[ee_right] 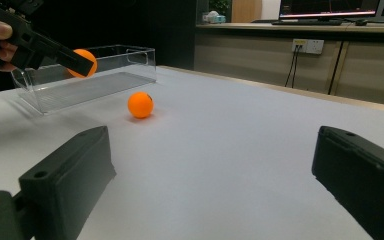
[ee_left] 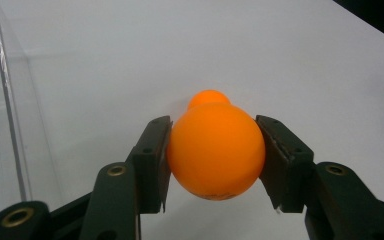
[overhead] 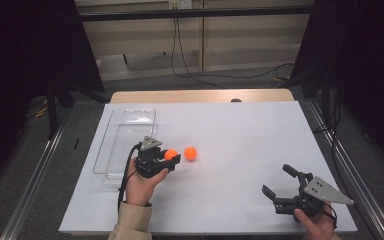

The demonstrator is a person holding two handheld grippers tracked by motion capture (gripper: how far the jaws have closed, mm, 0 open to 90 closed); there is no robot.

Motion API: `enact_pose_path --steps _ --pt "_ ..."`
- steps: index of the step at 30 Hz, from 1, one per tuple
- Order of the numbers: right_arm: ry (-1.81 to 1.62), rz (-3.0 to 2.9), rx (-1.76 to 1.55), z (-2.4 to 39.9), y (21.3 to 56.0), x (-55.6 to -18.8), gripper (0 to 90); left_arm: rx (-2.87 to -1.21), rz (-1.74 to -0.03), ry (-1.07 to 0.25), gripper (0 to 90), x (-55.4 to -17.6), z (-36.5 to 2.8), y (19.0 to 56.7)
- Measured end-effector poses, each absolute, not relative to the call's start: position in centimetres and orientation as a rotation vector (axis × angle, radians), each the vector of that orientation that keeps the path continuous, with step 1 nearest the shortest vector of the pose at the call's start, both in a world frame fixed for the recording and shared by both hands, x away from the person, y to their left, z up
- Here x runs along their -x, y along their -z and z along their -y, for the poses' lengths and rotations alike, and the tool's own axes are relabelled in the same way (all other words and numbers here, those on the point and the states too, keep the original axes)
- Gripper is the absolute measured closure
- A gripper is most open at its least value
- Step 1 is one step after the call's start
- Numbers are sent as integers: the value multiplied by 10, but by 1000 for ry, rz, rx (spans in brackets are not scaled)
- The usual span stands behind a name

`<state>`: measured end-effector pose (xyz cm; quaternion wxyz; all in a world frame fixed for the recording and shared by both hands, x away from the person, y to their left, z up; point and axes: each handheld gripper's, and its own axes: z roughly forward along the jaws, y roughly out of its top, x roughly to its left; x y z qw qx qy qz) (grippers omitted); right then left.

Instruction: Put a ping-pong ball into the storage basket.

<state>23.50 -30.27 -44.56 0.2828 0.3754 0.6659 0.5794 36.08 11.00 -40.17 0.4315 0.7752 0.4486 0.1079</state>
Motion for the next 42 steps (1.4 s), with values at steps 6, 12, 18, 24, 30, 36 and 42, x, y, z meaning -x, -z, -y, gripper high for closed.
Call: enact_pose_path --steps 6,12,18,24,30,36,42 --pt "-1552 -1783 -1004 303 446 -235 24 -1926 -1124 -275 508 -361 -113 400" --pt "-1552 -1783 -1004 303 446 -235 24 -1913 -1135 -272 508 -361 -116 398" --pt "-1551 -1783 -1005 303 446 -235 24 -1917 -1130 -277 508 -361 -119 396" --pt "-1552 -1783 -1006 302 446 -235 24 -1916 -1134 -280 508 -361 -121 395" --pt "-1553 -1783 -1007 302 446 -235 24 -1910 -1137 -283 508 -361 -123 393" --pt "-1552 -1784 -1004 303 446 -235 24 -1910 -1140 -290 508 -361 -126 391" --pt "-1551 -1784 -1003 302 446 -235 24 -1906 -1141 -297 508 -361 -129 390"
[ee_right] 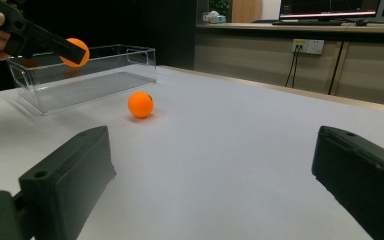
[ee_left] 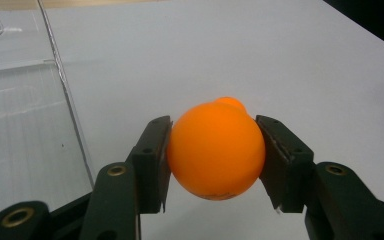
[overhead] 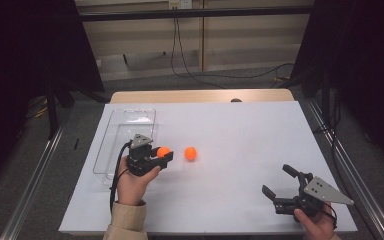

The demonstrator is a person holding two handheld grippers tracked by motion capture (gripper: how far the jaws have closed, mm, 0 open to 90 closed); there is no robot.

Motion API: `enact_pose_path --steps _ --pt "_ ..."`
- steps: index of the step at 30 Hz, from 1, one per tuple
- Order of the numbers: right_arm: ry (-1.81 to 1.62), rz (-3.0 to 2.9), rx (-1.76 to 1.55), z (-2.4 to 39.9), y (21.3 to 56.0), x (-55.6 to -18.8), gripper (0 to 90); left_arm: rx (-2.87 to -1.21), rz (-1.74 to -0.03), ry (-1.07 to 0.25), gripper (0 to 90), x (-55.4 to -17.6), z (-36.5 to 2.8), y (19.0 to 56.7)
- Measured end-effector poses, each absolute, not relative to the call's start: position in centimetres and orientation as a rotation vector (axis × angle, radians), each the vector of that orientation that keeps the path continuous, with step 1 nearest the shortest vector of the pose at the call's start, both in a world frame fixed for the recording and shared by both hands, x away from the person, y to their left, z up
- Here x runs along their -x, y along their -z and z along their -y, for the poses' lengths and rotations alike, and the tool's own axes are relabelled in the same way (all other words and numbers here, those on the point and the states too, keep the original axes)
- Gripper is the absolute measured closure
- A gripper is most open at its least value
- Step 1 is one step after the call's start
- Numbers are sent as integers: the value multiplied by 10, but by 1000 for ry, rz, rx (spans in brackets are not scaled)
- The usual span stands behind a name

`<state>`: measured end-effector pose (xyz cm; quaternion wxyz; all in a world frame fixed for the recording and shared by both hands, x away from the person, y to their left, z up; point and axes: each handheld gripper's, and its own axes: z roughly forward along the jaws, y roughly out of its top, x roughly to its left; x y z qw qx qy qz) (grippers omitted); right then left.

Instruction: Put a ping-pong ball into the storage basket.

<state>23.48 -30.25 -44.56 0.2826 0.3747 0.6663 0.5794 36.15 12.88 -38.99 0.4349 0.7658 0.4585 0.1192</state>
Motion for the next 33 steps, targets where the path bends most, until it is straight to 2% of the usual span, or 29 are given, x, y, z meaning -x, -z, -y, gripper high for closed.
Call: enact_pose_path --steps 33 --pt "-1552 -1785 -1004 302 446 -235 24 -1889 -1157 -312 508 -362 -143 384"
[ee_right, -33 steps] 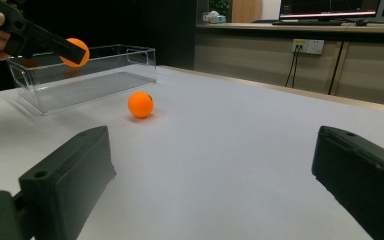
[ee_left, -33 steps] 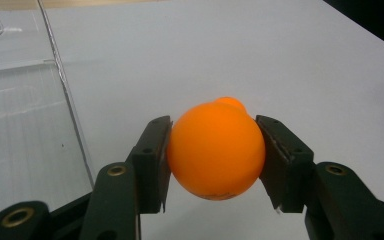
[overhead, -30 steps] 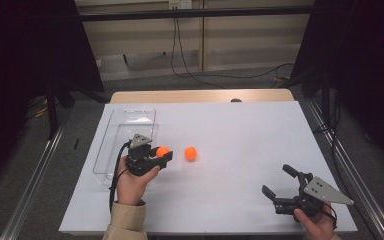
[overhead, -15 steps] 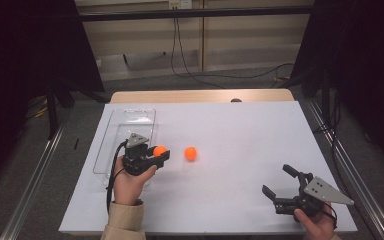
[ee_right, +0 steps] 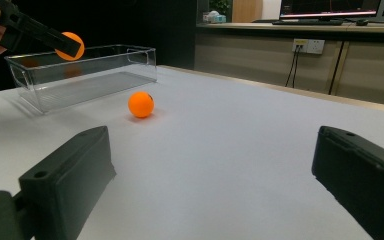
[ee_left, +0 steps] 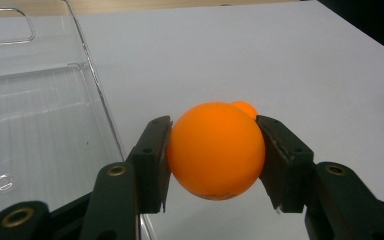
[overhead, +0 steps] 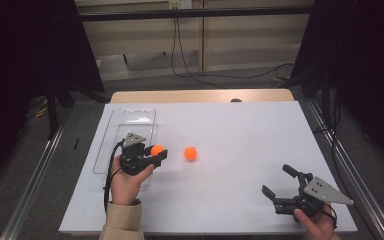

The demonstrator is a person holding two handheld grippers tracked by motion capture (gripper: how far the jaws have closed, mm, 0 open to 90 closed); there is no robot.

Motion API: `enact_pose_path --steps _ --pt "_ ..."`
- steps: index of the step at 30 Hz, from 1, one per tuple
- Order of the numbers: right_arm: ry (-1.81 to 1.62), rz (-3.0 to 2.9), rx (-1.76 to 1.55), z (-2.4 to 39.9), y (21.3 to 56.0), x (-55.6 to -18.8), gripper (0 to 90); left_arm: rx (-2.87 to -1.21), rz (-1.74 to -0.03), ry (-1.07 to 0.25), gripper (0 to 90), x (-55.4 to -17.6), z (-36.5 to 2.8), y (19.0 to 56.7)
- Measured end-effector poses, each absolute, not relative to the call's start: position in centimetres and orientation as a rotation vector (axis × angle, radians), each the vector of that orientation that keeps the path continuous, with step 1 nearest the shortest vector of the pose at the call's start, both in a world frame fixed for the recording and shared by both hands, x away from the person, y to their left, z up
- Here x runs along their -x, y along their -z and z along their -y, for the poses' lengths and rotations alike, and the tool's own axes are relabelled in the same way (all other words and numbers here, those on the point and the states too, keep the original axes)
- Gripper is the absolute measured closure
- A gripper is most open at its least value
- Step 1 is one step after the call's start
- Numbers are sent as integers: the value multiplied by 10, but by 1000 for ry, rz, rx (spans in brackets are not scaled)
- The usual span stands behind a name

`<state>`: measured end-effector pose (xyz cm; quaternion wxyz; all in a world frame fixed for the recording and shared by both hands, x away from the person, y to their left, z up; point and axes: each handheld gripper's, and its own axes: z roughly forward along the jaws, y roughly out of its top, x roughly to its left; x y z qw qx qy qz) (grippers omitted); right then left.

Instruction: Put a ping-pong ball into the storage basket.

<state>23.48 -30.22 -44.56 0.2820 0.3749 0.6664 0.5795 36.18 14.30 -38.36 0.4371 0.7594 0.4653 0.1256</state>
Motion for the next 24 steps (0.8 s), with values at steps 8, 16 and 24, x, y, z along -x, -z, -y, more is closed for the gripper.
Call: enact_pose_path --steps 8,16,24 --pt "-1553 -1785 -1005 302 446 -235 24 -1882 -1161 -319 508 -362 -145 382" --pt "-1552 -1788 -1000 302 446 -235 24 -1880 -1165 -323 508 -362 -149 380" --pt "-1552 -1790 -1000 302 446 -235 24 -1875 -1172 -329 508 -362 -152 379"
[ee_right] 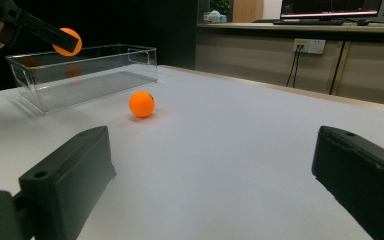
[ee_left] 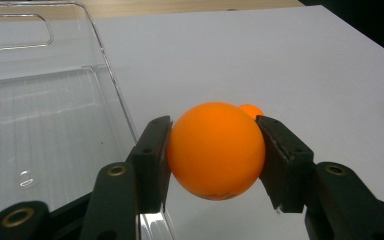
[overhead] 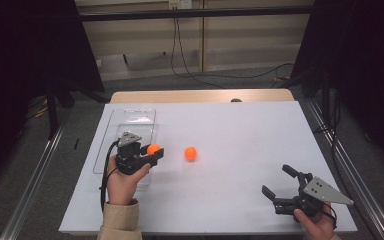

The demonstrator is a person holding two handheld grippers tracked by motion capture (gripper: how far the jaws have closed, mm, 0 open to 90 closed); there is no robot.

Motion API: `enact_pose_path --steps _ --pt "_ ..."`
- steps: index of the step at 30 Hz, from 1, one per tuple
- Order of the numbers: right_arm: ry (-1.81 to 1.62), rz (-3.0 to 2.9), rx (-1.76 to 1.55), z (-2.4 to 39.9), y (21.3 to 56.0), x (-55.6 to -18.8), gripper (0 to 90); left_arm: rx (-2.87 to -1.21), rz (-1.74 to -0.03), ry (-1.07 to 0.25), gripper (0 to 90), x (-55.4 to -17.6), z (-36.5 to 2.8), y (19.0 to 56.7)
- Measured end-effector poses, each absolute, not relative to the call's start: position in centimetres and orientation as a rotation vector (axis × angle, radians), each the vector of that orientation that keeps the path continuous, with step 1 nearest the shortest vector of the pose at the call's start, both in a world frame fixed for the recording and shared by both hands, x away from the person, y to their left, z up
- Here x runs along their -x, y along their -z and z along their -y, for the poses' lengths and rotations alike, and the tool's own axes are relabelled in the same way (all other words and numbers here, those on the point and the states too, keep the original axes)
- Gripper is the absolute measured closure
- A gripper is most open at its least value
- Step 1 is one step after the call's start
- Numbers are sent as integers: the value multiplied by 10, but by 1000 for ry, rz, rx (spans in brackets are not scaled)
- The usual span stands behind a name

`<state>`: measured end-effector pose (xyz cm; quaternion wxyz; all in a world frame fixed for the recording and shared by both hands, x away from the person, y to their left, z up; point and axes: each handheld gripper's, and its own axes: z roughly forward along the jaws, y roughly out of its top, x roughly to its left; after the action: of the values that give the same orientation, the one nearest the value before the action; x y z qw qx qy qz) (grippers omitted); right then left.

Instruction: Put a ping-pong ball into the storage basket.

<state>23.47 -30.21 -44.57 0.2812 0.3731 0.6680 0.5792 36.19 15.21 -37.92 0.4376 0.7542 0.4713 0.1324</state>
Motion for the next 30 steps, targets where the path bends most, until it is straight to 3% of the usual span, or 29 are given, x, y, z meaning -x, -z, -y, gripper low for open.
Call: enact_pose_path --steps 30 --pt "-1553 -1784 -1009 303 446 -234 24 -1864 -1190 -352 509 -363 -163 375"
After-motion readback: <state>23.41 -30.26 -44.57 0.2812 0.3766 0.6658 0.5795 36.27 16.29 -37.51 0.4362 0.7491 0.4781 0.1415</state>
